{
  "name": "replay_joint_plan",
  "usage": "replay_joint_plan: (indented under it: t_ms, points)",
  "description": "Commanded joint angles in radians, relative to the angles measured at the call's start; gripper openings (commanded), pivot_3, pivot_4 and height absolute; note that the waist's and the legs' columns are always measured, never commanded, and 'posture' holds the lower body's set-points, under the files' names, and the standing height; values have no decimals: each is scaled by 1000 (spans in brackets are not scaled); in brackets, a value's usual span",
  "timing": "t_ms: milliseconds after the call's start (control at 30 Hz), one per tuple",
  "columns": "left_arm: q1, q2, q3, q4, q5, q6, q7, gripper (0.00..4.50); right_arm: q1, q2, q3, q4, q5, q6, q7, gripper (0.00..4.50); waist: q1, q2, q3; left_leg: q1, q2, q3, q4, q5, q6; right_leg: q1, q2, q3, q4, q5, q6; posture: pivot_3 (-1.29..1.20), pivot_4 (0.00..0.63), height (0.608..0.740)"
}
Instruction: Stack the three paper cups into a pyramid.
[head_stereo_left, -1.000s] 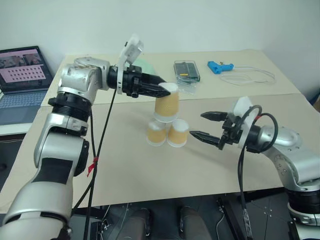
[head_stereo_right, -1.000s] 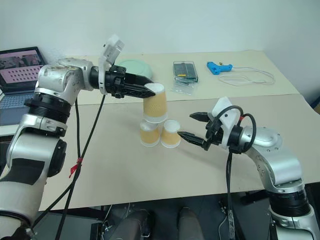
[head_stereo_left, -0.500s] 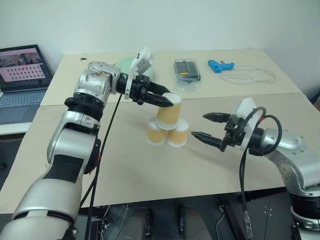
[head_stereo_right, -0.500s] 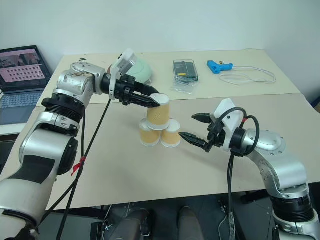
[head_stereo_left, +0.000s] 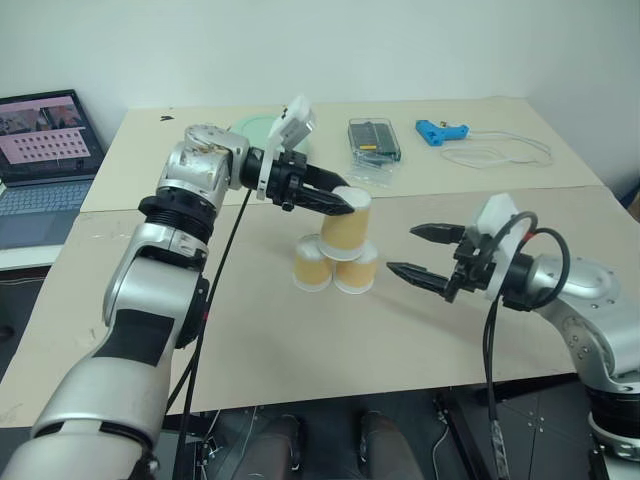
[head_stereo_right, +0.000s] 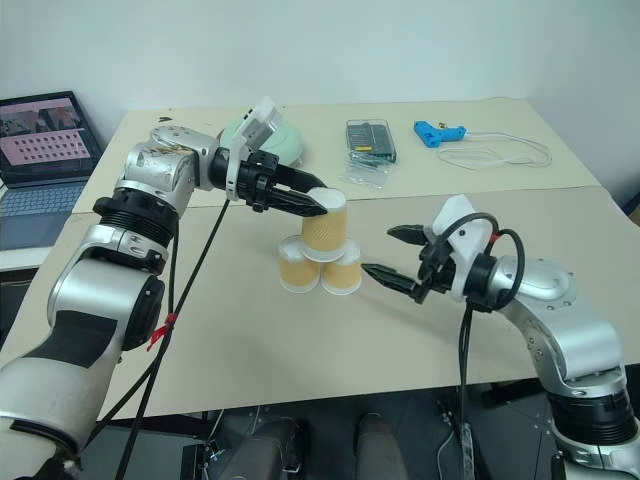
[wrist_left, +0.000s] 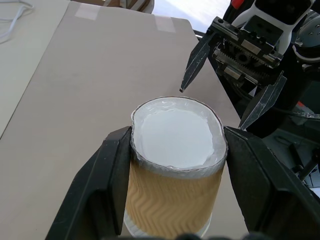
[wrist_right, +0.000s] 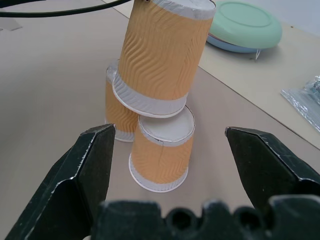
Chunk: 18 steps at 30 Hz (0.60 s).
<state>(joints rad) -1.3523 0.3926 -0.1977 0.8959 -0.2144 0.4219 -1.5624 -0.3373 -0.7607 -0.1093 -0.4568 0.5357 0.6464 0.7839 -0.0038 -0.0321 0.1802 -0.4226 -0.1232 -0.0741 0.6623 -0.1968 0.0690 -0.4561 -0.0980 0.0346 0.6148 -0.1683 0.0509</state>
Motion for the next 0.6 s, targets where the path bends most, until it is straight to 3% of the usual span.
replay_joint_plan:
  t_ms: [33,133,400,600]
  points:
    - [-32,2,22,-11,9,-24,-2,3365,-3,-12,-42,-40,23,2,-5,4124,0,0,0,0,0,0,0,0,0,0,0,0,0,0,0,0,150,728]
    - [-34,1,26,-9,17,-22,-2,4363,-5,-11,-42,-38,22,1,-5,4124,0,0,0,0,0,0,0,0,0,0,0,0,0,0,0,0,150,728]
    - [-54,22,64,-20,4,2,-7,4363,-17,-7,-29,-20,15,-9,3,4124,0,0,0,0,0,0,1,0,0,0,0,0,1,0,0,0,150,728]
    - [-110,90,165,-49,-51,84,29,4363,-50,-5,-9,21,2,-30,26,4124,-10,0,0,0,0,0,1,0,0,0,0,0,1,0,0,0,150,728]
